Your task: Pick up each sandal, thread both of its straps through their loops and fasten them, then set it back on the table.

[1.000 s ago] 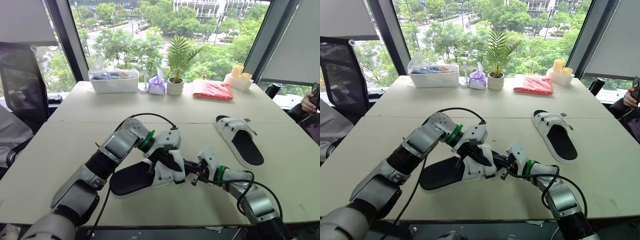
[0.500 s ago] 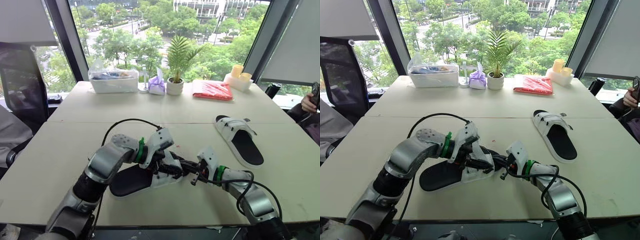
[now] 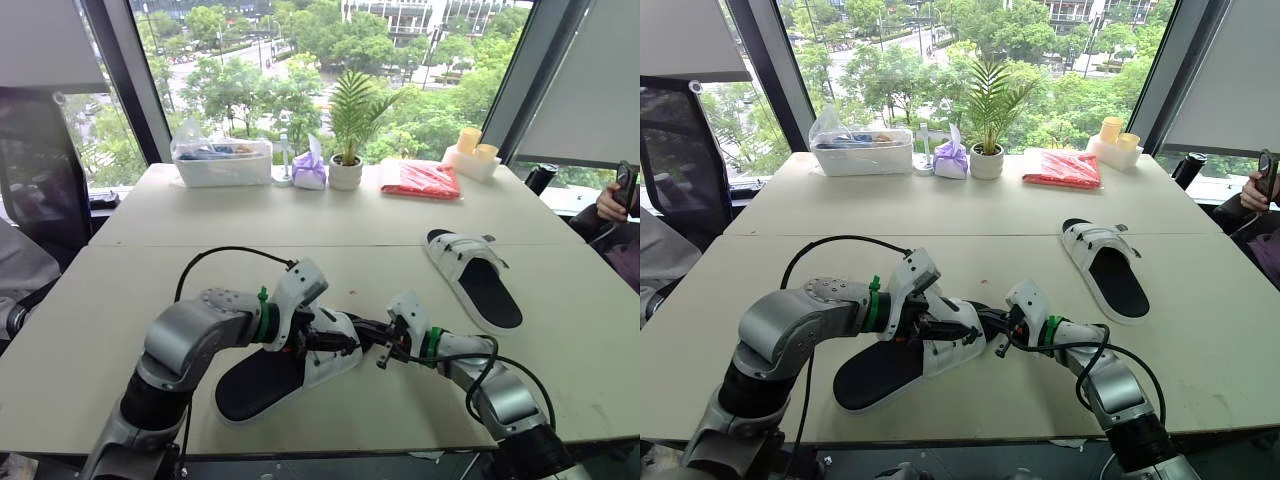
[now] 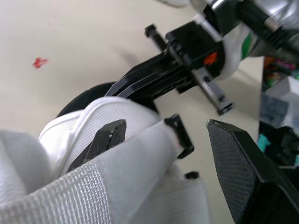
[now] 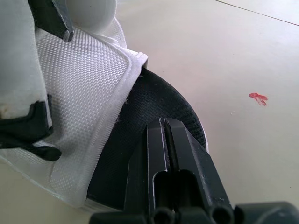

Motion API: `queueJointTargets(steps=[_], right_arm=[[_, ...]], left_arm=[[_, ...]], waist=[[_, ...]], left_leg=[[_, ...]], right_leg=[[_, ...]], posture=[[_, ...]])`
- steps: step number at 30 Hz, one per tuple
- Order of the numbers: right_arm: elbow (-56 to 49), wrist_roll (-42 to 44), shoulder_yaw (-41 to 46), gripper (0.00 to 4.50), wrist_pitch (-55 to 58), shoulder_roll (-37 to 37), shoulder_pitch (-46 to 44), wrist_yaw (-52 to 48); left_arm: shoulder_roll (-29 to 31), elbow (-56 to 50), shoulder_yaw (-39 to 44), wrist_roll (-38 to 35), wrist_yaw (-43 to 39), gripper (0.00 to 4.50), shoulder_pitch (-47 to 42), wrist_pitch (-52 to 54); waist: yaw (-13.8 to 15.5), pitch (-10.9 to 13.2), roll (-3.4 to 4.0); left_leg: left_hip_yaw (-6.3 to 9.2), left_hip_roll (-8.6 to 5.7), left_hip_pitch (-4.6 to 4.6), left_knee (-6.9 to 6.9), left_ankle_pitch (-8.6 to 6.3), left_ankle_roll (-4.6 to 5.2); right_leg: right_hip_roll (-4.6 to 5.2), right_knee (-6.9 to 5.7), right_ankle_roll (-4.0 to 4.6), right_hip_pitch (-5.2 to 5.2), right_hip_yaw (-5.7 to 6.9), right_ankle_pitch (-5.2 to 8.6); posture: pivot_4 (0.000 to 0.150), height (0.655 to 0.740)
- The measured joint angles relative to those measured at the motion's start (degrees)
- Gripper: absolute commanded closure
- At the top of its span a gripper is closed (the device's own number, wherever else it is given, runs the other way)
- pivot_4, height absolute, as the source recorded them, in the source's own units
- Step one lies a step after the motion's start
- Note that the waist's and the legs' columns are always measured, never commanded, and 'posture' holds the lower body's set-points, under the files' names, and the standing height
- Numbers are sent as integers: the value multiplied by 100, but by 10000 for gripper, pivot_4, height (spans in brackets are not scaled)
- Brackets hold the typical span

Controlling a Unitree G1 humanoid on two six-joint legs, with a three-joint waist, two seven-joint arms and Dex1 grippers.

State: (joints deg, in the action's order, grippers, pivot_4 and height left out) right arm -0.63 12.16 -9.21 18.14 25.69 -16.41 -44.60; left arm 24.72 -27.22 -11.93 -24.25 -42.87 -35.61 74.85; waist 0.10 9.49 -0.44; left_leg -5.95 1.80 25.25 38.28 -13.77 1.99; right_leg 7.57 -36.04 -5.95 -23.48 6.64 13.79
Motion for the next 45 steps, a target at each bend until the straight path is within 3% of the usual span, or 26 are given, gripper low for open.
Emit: queueJointTargets(steps=[4,11,15,19,23,30,36,40,45], right_arm=[[43,0,-9,45000,-42,-41,-10,-2],[64,0,-60,45000,-111,-103,-14,5],[79,1,-136,45000,-149,-143,-33,-3],[139,-4,-84,45000,-157,-106,-17,1],[161,-5,-104,45000,-161,-113,-50,-5],[206,-6,-115,45000,-195,-118,-75,-29],[209,-7,-112,45000,-220,-115,-65,-31],[210,-7,-107,45000,-221,-114,-59,-30],[216,-7,-114,45000,-222,-118,-66,-30]], left_arm=[[174,-4,-114,-91,98,16511,-7,-146],[186,5,284,-1006,33,16511,-314,671],[786,9,312,-1339,-184,16511,-389,815],[1369,12,261,-1047,-69,16511,-588,312],[1784,10,-459,-627,-238,16511,-557,-501],[1577,124,-107,-1025,-596,16511,-361,-906],[1127,468,772,-1487,-196,16511,-303,-552],[816,458,1116,-1740,199,28769,-233,-124],[409,181,1356,-2236,660,28769,19,761]], waist=[[-35,0,0],[-84,0,0],[-94,2,1],[-55,-1,-2],[-60,-1,-2],[-68,-1,-2],[-66,-1,-2],[-65,-1,-2],[-71,-1,-2]], left_leg=[[0,0,-1,-4,1,-2],[0,0,0,-7,24,-40],[0,1,0,-12,28,-48],[0,-4,-23,-12,12,-23],[-1,-3,-25,-14,6,-17],[-1,-3,-25,-14,8,-17],[0,-4,-25,-14,8,-16],[-1,-4,-26,-13,9,-16],[0,-4,-27,-13,21,-36]], right_leg=[[0,0,2,-1,0,1],[-1,-1,1,-3,0,1],[-4,-1,3,-7,-1,2],[3,7,9,22,0,6],[4,6,23,17,-4,12],[4,3,17,17,-5,9],[3,1,7,19,-4,4],[3,1,6,21,-4,4],[3,0,6,22,-4,4]], posture=[[1500,7400],[1500,7400],[1500,7400],[1500,7400],[1500,7400],[1500,7400],[1500,7400],[1500,7400],[1500,7400]])
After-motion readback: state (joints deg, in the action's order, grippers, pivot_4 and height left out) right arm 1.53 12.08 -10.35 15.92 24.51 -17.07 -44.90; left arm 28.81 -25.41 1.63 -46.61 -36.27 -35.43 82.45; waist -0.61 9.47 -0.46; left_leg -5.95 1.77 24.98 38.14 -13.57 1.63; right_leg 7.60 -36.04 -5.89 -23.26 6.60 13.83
